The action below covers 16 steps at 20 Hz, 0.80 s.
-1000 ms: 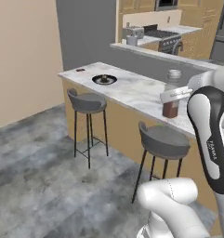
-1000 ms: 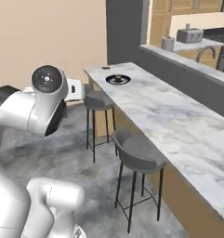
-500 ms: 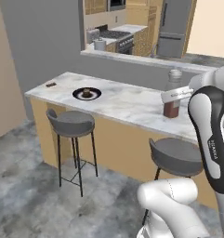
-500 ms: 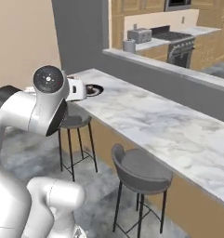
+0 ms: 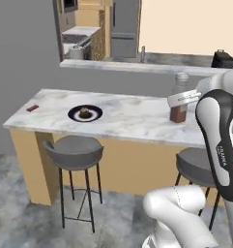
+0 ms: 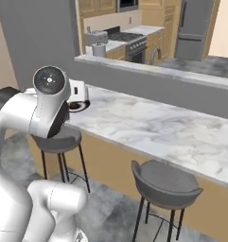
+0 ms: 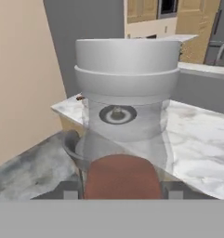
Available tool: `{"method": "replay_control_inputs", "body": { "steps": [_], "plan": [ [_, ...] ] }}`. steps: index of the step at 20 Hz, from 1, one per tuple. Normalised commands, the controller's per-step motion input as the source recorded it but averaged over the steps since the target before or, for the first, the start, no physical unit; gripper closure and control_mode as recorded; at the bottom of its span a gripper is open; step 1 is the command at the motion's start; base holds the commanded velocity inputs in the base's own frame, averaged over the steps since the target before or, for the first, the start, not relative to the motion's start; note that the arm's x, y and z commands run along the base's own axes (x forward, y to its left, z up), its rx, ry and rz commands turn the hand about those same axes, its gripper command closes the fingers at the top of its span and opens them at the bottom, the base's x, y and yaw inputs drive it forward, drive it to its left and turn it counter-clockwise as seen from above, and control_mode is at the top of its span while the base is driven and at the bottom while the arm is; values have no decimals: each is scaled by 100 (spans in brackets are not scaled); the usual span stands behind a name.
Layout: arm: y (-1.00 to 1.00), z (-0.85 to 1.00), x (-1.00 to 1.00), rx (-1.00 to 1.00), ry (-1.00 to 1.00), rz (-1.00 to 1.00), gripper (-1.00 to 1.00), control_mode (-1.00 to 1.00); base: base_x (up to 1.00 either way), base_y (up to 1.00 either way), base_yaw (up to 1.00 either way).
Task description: Take the cinnamon bottle from the cabinet and place it on the dining table, next to the plate with the cupcake. Then take the chocolate from the dining counter and place it on the cupcake plate.
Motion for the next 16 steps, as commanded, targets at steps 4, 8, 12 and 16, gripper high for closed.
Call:
{"method": "replay_control_inputs", "body": {
  "steps": [4, 8, 12, 16],
  "plan": [
    [0, 0, 0, 0, 0, 0, 100, 100, 49, 100, -45],
    [0, 0, 0, 0, 0, 0, 100, 100, 33, 100, -30],
    [0, 0, 0, 0, 0, 0, 100, 100, 45, 98, -29],
    [0, 0, 0, 0, 0, 0, 100, 100, 55, 58, -29]
  ]
}}
